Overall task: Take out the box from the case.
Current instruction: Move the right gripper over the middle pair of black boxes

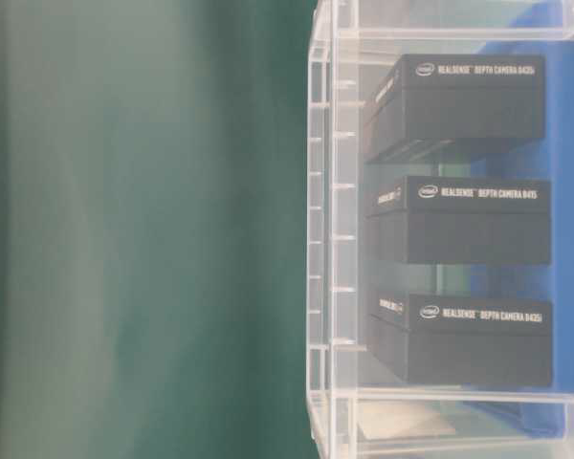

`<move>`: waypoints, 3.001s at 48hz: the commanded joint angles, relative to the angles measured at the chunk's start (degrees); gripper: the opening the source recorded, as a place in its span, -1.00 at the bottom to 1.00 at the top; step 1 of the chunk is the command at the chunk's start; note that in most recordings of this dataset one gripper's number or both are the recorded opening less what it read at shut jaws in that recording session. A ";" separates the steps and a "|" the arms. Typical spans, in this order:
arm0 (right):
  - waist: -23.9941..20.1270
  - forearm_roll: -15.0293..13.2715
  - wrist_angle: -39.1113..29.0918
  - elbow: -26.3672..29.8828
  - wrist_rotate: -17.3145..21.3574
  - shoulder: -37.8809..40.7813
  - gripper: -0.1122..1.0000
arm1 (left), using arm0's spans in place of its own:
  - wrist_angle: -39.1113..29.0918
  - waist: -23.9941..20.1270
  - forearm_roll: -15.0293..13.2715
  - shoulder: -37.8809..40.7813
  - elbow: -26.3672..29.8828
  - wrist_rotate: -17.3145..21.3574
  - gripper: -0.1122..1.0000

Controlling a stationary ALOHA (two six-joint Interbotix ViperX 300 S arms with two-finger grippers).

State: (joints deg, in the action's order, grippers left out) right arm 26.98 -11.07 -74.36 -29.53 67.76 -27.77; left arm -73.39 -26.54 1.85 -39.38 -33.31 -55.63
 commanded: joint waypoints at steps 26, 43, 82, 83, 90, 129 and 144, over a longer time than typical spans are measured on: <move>-6.77 0.00 0.97 11.78 6.59 11.51 0.91 | 0.26 -0.09 0.18 0.62 1.58 -1.49 0.91; -9.93 -1.23 1.23 22.94 8.53 21.71 0.91 | 0.26 -0.09 0.26 0.62 1.58 -1.58 0.91; -13.45 -1.14 5.62 39.64 9.93 38.23 0.91 | 0.88 -0.09 0.35 0.62 1.58 -1.49 0.91; -13.36 -1.14 5.62 39.81 9.93 38.50 0.91 | 0.88 -0.09 0.35 0.62 1.58 -1.49 0.91; -13.54 -0.97 5.62 40.78 10.02 39.55 0.91 | 0.88 -0.09 0.35 0.62 1.67 -1.41 0.92; -13.80 -0.53 5.01 40.78 12.74 40.17 0.91 | 0.88 -0.09 0.35 0.62 1.58 -1.14 0.91; -13.80 -0.53 5.01 40.78 12.66 40.25 0.91 | 0.79 -0.09 0.35 0.62 1.58 -1.23 0.91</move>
State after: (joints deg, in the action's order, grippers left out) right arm 13.36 -11.51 -69.35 9.84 80.51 13.45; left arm -72.77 -26.46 1.93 -38.58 -33.22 -56.95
